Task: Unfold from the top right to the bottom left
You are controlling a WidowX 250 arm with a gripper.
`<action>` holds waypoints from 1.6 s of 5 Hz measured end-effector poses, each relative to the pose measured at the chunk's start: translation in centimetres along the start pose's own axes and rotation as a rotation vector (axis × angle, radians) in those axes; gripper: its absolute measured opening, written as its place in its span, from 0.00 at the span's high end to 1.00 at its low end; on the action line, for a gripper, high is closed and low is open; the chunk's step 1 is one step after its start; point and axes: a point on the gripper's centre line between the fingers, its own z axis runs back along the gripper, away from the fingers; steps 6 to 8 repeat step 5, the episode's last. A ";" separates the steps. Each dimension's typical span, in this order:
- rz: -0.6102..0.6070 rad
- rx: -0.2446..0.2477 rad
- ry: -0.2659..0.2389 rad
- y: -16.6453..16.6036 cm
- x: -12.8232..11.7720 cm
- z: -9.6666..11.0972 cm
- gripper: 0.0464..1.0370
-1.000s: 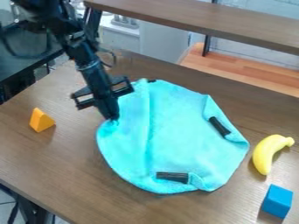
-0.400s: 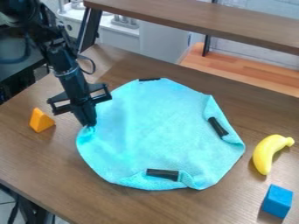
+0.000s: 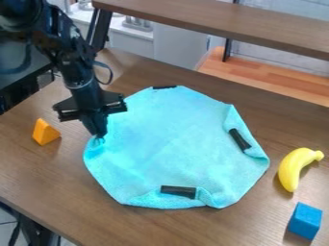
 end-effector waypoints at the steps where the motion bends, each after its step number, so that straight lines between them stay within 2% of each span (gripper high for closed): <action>1: -0.097 0.050 -0.083 -0.5 0.1 1.0 0.81; 2: -0.128 0.132 -0.055 -1.1 0.1 1.7 0.55; 3: -0.149 0.185 0.018 -2.1 1.2 2.3 0.25; 4: -0.184 0.237 0.096 -4.3 2.0 3.1 0.04; 5: -0.185 0.217 0.150 -7.0 3.0 5.4 0.04; 8: -0.185 0.217 0.150 -7.0 3.0 5.4 0.04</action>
